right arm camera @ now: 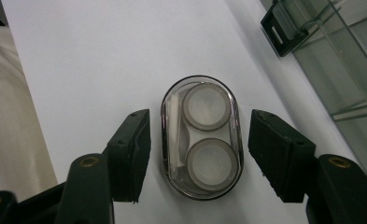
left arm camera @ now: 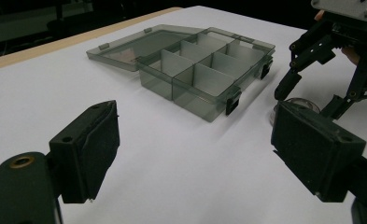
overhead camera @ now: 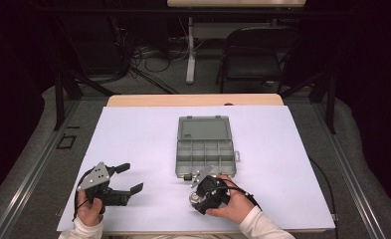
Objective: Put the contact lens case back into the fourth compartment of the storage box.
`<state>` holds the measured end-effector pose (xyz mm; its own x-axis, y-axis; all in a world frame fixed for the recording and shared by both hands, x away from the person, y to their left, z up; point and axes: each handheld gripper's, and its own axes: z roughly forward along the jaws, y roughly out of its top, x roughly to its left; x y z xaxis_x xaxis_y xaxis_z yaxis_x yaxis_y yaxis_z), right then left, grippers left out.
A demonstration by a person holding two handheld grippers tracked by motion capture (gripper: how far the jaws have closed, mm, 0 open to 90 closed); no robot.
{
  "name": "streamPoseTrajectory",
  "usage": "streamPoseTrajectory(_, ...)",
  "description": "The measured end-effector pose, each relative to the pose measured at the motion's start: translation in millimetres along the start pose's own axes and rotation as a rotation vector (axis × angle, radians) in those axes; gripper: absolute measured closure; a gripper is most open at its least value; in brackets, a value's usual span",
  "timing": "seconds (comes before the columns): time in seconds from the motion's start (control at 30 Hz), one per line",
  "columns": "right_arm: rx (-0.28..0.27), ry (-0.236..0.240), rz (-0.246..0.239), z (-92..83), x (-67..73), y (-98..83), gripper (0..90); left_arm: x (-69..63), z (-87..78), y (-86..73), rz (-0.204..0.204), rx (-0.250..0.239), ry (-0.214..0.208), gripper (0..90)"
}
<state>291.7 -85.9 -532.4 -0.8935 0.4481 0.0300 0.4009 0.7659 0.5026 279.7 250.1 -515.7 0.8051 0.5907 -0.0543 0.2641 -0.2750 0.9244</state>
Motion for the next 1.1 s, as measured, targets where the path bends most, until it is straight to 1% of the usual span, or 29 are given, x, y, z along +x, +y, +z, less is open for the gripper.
streamPoseTrajectory(0.03,0.006,-0.002,-0.002,0.2,0.1,0.5,39.1,-0.2,0.0,0.0,0.000,0.001,0.006,16.0)
streamPoseTrajectory(0.3,0.038,0.006,-0.017,2.6,-1.5,2.4,40.7,0.3,0.6,0.0,0.002,0.003,-0.003,16.0)
streamPoseTrajectory(0.37,0.046,0.005,-0.016,2.9,-1.8,3.0,41.2,0.1,0.5,0.0,0.001,0.003,0.001,16.0)
streamPoseTrajectory(0.43,0.054,0.016,-0.016,2.4,-1.7,3.6,42.4,0.3,0.6,0.0,0.002,0.004,0.001,16.0)
streamPoseTrajectory(0.5,0.056,0.019,-0.023,3.0,-2.4,4.1,42.5,0.2,0.9,0.0,0.002,0.003,0.002,16.0)
streamPoseTrajectory(0.6,0.066,0.021,-0.019,3.6,-3.2,4.7,42.5,0.1,1.1,0.0,0.002,0.002,0.002,16.0)
streamPoseTrajectory(0.67,0.070,0.023,-0.024,4.5,-4.6,4.6,42.5,0.2,1.1,0.0,0.002,0.004,0.001,16.0)
streamPoseTrajectory(0.73,0.075,0.025,-0.013,5.4,-4.5,4.9,42.6,0.3,1.3,0.0,0.001,0.004,0.001,16.0)
streamPoseTrajectory(0.83,0.081,0.029,-0.015,6.4,-4.9,5.0,42.9,0.2,1.3,0.1,0.001,0.009,0.002,16.0)
streamPoseTrajectory(1.1,0.091,0.023,-0.018,8.9,-5.1,5.6,44.7,0.2,1.5,0.1,0.001,0.010,0.001,16.0)
